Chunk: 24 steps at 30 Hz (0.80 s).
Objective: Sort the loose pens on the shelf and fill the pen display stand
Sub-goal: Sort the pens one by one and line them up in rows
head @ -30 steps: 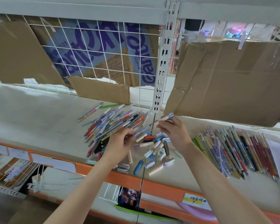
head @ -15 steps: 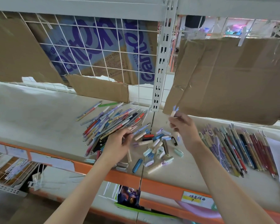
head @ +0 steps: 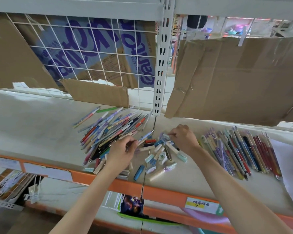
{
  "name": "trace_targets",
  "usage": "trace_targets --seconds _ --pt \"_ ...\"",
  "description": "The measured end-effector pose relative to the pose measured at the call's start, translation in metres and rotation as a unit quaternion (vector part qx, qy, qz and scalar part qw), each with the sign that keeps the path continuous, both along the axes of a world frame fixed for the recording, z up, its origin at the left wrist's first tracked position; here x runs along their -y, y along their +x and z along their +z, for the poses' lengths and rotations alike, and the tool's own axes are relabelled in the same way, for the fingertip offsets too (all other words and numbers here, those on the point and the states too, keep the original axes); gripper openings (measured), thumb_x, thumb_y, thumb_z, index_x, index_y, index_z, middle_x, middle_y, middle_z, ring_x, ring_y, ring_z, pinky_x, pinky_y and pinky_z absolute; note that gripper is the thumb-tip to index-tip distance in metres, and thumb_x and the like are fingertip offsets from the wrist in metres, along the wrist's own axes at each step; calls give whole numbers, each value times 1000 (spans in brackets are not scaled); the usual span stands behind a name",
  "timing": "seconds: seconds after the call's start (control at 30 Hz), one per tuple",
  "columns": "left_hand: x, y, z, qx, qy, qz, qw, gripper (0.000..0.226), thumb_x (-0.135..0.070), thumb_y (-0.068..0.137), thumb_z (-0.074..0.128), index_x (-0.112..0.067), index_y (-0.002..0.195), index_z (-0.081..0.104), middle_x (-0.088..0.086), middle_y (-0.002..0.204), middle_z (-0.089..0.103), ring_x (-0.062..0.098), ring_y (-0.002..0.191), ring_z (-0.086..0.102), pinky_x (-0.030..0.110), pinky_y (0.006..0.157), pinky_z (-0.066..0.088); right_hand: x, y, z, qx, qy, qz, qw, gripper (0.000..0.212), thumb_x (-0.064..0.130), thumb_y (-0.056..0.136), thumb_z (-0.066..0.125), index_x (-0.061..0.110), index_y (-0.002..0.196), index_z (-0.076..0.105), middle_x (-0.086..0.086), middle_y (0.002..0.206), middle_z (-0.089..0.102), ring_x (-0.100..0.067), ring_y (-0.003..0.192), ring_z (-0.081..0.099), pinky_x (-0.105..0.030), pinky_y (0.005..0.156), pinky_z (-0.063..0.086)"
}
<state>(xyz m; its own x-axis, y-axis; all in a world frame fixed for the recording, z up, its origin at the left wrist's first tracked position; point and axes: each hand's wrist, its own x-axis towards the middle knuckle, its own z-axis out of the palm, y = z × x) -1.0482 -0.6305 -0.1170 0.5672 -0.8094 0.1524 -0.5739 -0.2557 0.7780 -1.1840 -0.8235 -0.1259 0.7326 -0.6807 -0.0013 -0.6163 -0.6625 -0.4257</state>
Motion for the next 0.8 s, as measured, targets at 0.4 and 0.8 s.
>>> trace_targets --seconds 0.4,0.8 --pt "-3 7 -9 -18 2 18 1000 4 -19 88 64 -22 86 62 -13 80 64 0 77 57 5 65 38 -11 -9 19 254 335 1 907 24 2 87 61 24 81 66 4 80 67 -15 78 57 -30 75 49" --pt "-4 1 -2 -23 -23 -6 999 9 -16 86 66 -24 86 62 -15 82 62 -5 78 56 2 67 37 -14 -15 26 314 322 6 893 29 -2 88 59 25 83 68 -4 87 64 -7 73 56 -12 66 48"
